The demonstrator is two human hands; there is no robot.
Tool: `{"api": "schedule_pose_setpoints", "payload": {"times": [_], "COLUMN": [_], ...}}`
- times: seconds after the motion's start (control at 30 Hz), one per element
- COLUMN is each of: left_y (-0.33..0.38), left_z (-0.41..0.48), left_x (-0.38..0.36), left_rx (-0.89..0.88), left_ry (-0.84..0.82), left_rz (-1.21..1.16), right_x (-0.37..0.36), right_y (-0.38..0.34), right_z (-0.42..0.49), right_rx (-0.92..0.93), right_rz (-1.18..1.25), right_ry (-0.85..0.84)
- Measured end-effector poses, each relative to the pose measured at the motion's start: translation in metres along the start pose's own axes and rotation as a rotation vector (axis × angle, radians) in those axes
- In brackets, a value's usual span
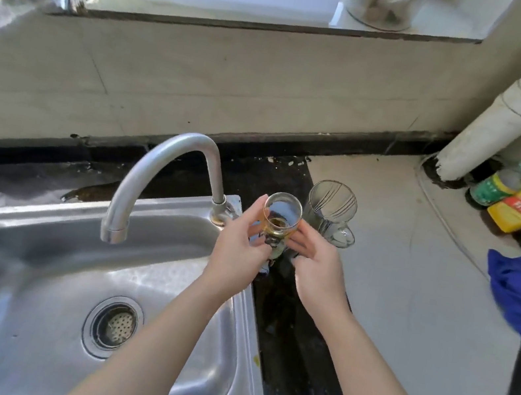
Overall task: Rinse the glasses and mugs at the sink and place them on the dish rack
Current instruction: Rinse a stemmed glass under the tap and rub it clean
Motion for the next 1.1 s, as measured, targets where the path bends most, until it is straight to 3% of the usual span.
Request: {"api": "schedule_pose_setpoints", "payload": {"times": [0.2, 0.5, 0.63, 0.7, 0.8, 0.93, 1.1], "left_y": [-0.011, -0.066, -0.073, -0.078, -0.085, -0.094, -0.101], "left_z": [-0.072, -0.099, -0.093, -0.089, -0.087, -0.086, -0.086], "left_x": [0.030, 0.091, 0.110, 0.117, 0.125, 0.134, 0.140], "left_rx": [-0.121, 0.050, 0.080, 0.093, 0.110, 0.140, 0.158], "left_ry": [0.163, 0.212, 0.213, 0.218, 0.227, 0.247, 0.277], "left_rz": [0.007, -0.212, -0.248, -0.245, -0.226, -0.227, -0.228], "right_x": [-0.008, -0.084, -0.072, -0.071, -0.097, -0.121, -0.131], "right_y": [-0.029, -0.034, -0.048, -0.048, -0.038, -0.041, -0.046], "right_z": [-0.053, -0.070, -0.022, 0.010, 0.040, 0.049, 0.046], "right_rx": [0.062, 0.024, 0.061, 0.052, 0.032, 0.193, 0.309], "right_rz": [-0.162, -0.279, -0.373, -0.498, -0.830, -1.272, -1.458], "right_ry": [0.039, -0.170, 0.006, 0.037, -0.141, -0.187, -0.245]}}
Point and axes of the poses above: each hand's wrist, its own z-axis towards the middle knuckle, its own x-axis out of the back of the hand, y = z × x, the point moved 8 cm from there along z, towards the middle knuckle, and after that the axes turned 7 degrees about x, right-handed, at the moved point
